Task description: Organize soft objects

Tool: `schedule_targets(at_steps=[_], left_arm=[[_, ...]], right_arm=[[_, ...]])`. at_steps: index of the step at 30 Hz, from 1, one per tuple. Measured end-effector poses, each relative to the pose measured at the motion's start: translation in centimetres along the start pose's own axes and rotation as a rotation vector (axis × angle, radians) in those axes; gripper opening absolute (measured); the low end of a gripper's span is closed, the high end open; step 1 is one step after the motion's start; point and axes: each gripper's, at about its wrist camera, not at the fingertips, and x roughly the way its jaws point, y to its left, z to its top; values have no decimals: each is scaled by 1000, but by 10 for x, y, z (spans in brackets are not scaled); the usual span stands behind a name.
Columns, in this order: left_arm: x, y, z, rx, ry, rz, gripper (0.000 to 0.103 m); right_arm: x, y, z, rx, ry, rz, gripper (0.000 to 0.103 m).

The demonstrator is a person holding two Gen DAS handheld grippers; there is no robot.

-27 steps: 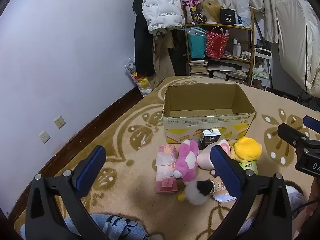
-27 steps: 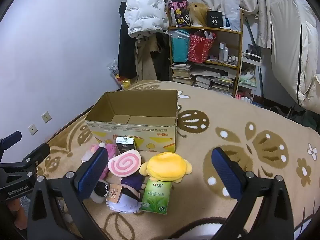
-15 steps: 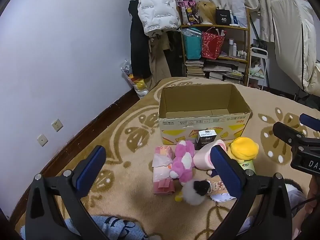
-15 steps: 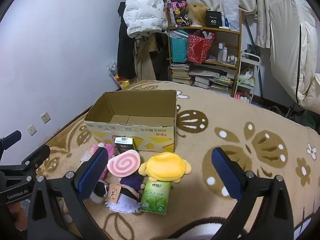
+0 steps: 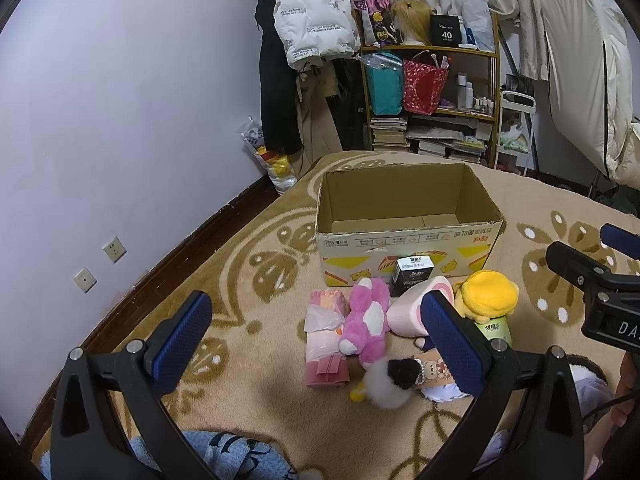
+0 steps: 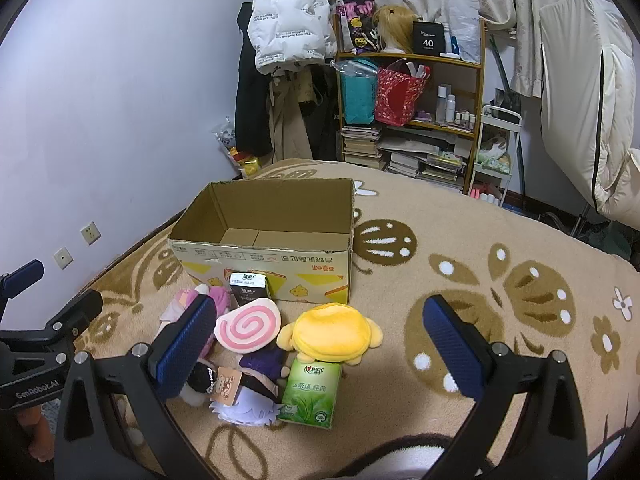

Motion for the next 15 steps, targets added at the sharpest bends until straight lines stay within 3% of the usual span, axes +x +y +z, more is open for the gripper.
schedule_targets(at_steps=[15], left_arm=[[1, -2, -1, 1, 0, 0, 103]], right_arm=[[0, 0, 0, -1, 1, -1, 103]])
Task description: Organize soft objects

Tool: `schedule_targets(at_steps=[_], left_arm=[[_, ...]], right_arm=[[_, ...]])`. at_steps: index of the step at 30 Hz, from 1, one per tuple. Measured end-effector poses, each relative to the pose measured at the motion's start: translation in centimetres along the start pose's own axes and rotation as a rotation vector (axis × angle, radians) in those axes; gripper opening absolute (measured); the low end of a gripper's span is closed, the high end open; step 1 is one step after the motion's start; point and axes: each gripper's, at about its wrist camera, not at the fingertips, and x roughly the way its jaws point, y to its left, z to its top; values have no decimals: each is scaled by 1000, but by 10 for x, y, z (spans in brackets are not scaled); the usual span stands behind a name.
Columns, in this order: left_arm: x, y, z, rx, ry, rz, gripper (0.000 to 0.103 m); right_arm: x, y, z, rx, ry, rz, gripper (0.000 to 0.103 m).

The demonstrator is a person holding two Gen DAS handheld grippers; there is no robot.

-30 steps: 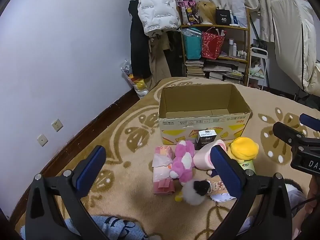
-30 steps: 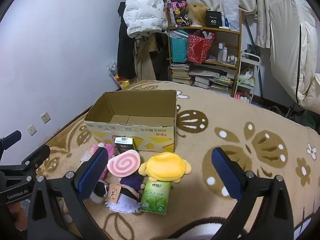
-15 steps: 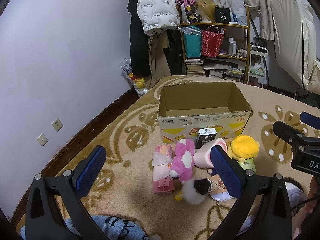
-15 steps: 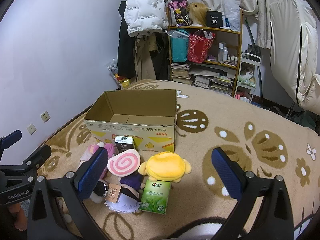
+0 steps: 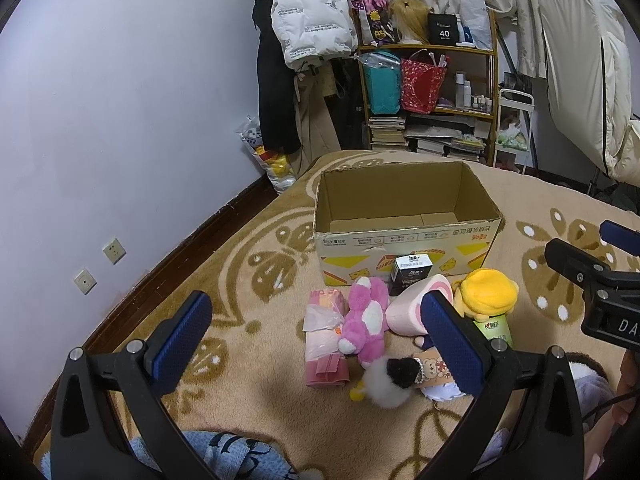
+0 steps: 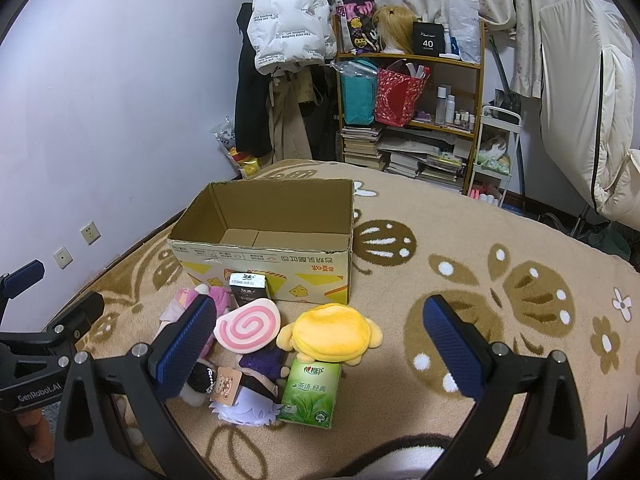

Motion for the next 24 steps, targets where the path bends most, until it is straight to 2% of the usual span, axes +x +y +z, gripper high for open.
schedule_targets(at_steps=[24], left_arm=[[4, -1, -4, 2, 2, 2, 103]], right_arm=[[0, 1, 0, -2, 1, -2, 103]])
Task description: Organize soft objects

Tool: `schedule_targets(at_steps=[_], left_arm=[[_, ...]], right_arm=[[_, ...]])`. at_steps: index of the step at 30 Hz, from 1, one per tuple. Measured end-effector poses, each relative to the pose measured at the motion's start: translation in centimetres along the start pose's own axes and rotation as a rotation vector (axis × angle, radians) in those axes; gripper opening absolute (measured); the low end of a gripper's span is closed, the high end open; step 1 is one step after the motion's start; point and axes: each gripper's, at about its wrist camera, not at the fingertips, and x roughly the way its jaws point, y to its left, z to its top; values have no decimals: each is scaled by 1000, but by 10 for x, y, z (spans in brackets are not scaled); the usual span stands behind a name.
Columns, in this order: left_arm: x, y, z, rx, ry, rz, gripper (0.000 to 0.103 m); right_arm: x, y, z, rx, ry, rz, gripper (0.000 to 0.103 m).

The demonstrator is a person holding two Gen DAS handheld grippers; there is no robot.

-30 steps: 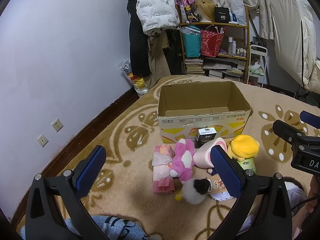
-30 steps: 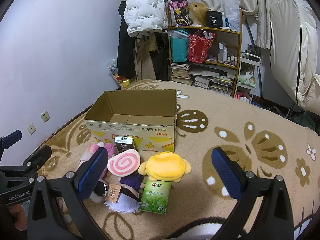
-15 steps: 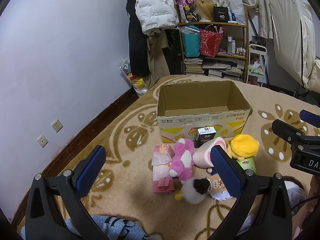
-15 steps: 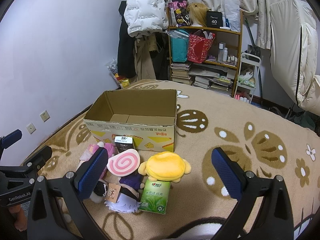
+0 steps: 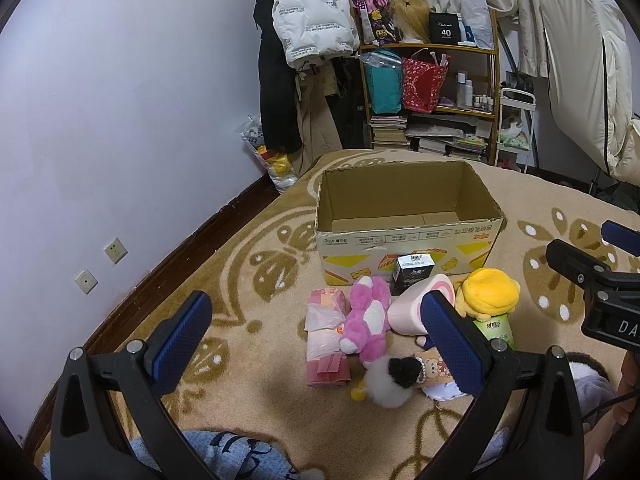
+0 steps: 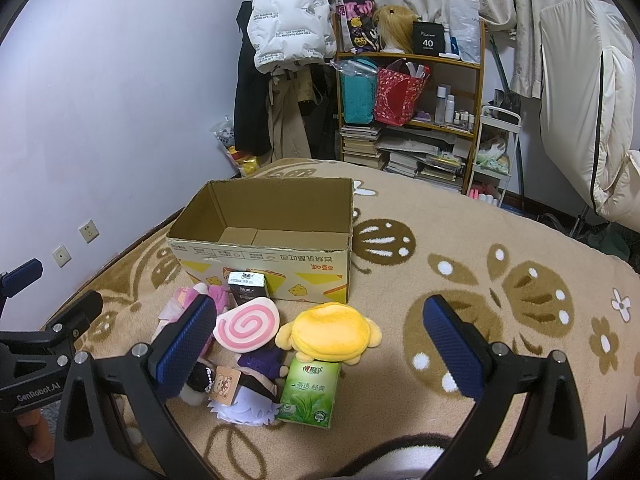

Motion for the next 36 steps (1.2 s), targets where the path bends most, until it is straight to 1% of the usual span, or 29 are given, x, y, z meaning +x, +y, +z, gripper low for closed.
schedule_targets(at_steps=[23, 34, 36], left_arm=[[2, 2, -1, 3, 4, -2, 103], [9, 6, 2, -20, 39, -23, 103], [10, 6, 2, -16, 40, -17, 103]], right_arm=[[1, 0, -1, -1, 3, 3, 103], [5, -4, -2, 14, 11, 13, 103], [8, -2, -2, 18, 15, 17, 103]])
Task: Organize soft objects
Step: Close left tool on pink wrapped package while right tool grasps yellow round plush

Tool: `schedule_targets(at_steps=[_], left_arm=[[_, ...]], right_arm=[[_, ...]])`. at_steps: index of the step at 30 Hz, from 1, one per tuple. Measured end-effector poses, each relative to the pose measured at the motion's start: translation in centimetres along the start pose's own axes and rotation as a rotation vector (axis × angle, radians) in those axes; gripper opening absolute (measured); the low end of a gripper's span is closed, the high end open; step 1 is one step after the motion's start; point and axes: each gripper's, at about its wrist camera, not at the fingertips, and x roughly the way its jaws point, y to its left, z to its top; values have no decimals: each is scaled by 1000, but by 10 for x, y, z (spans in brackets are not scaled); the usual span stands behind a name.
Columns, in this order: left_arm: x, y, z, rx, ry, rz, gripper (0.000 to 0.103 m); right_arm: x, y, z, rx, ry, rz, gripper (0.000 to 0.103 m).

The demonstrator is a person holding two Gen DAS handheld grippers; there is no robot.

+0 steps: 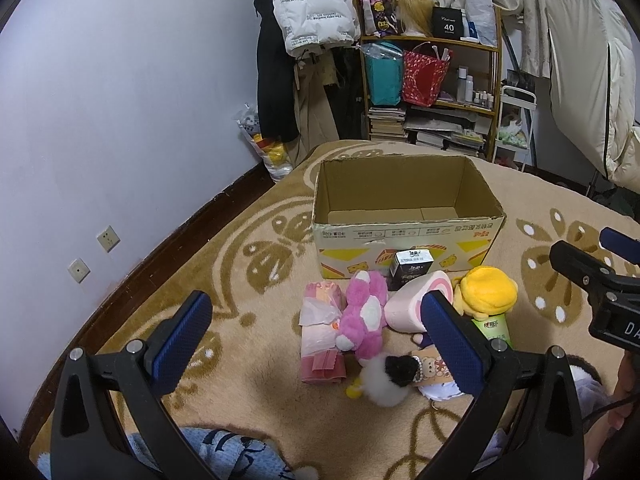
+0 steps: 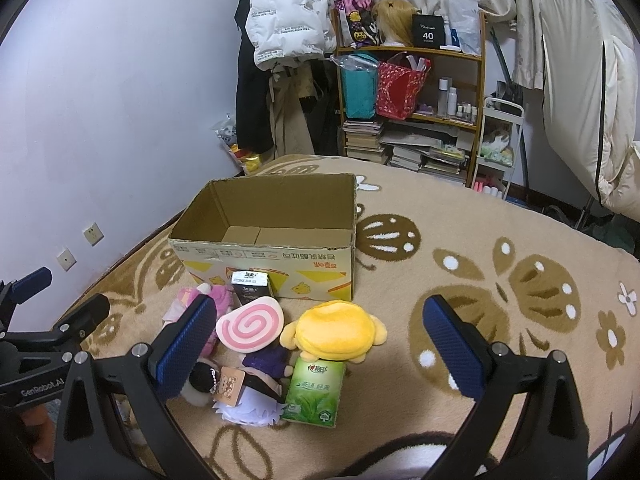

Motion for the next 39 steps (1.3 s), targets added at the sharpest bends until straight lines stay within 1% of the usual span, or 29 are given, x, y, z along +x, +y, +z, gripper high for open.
schedule_targets(at_steps=[2, 7, 9, 14, 18, 26, 32, 39], left_arm=[[1, 0, 1, 3, 3, -1, 103], [8, 0, 8, 3, 21, -38, 103], [14, 1, 12, 0, 40, -45, 103], [37, 9, 21, -44, 115, -75, 103], [51, 9, 26, -31, 130, -58, 103], [98, 8, 32, -15, 229, -64, 103], [130, 12, 28, -12, 301, -69, 103], [155, 19, 16, -7, 375, -38, 103]], right_arm=[[0, 0, 1, 2, 4, 2, 103], [6, -2, 5, 15, 18, 12, 103], [11, -3, 8, 17, 32, 18, 103], [31, -2, 13, 11, 79, 4, 103], [49, 3, 14, 6, 106, 6, 103], [85, 9, 12, 6, 178, 23, 103], [104, 9, 12, 20, 211, 56, 103], [125, 3, 5, 56, 276, 32, 103]])
